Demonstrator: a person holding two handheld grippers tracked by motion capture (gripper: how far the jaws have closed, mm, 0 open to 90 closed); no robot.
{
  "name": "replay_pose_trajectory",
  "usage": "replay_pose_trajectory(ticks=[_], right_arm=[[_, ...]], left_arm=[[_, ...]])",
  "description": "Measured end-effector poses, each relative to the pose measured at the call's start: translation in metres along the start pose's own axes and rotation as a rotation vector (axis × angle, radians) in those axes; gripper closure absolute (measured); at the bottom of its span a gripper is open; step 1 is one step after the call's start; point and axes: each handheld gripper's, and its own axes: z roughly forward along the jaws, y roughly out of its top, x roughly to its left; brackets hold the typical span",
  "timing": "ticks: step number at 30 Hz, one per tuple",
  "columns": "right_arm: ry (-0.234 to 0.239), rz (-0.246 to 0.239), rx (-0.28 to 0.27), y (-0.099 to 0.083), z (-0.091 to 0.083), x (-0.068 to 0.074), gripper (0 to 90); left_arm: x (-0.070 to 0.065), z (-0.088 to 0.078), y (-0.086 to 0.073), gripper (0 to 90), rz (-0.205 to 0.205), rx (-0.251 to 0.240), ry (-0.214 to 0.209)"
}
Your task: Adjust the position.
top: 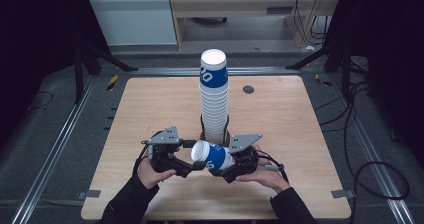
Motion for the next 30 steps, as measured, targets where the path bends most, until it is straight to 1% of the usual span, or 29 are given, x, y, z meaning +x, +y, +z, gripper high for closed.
replay_pose_trajectory(ticks=[1, 2, 4, 6, 7, 8, 11, 14, 22, 25, 28, 30], right_arm=[[-0.005, -0.001, 0.001, 0.0, -0.002, -0.001, 14.9], [-0.012, -0.001, 0.004, 0.0, -0.003, -0.001, 14.8], [-0.025, -0.013, 0.017, 0.0, -0.005, -0.003, 14.8], [-0.039, -0.022, 0.029, -0.001, -0.007, -0.003, 14.7], [-0.042, -0.027, 0.036, -0.001, -0.007, -0.003, 14.7], [-0.046, -0.031, 0.043, -0.002, -0.006, -0.003, 14.7], [-0.048, -0.053, 0.074, -0.003, -0.004, -0.002, 14.7], [-0.054, -0.074, 0.112, -0.005, 0.0, 0.0, 14.7], [-0.032, -0.12, 0.196, -0.008, 0.016, 0.007, 14.7], [-0.022, -0.142, 0.216, -0.009, 0.02, 0.01, 14.7], [-0.021, -0.143, 0.226, -0.009, 0.023, 0.012, 14.6], [-0.02, -0.154, 0.229, -0.009, 0.024, 0.012, 14.6]], left_arm=[[0.0, -0.001, 0.0, 16.3, 0.007, 0.005, 0.006], [0.0, -0.002, -0.001, 15.9, 0.008, 0.016, 0.003], [0.001, -0.003, -0.002, 14.7, 0.018, 0.04, 0.017], [0.003, -0.001, -0.004, 13.9, 0.016, 0.072, 0.013], [0.004, 0.001, -0.006, 13.4, 0.017, 0.085, 0.019], [0.005, 0.003, -0.007, 13.3, 0.017, 0.103, 0.022], [0.005, 0.007, -0.01, 12.8, 0.019, 0.131, 0.022], [0.005, 0.01, -0.011, 12.4, 0.025, 0.16, 0.012], [0.004, 0.019, -0.013, 12.1, 0.042, 0.226, -0.005], [0.002, 0.024, -0.015, 12.3, 0.043, 0.257, -0.015], [0.002, 0.029, -0.017, 13.6, 0.044, 0.285, -0.023], [0.002, 0.032, -0.018, 14.4, 0.045, 0.299, -0.026]])
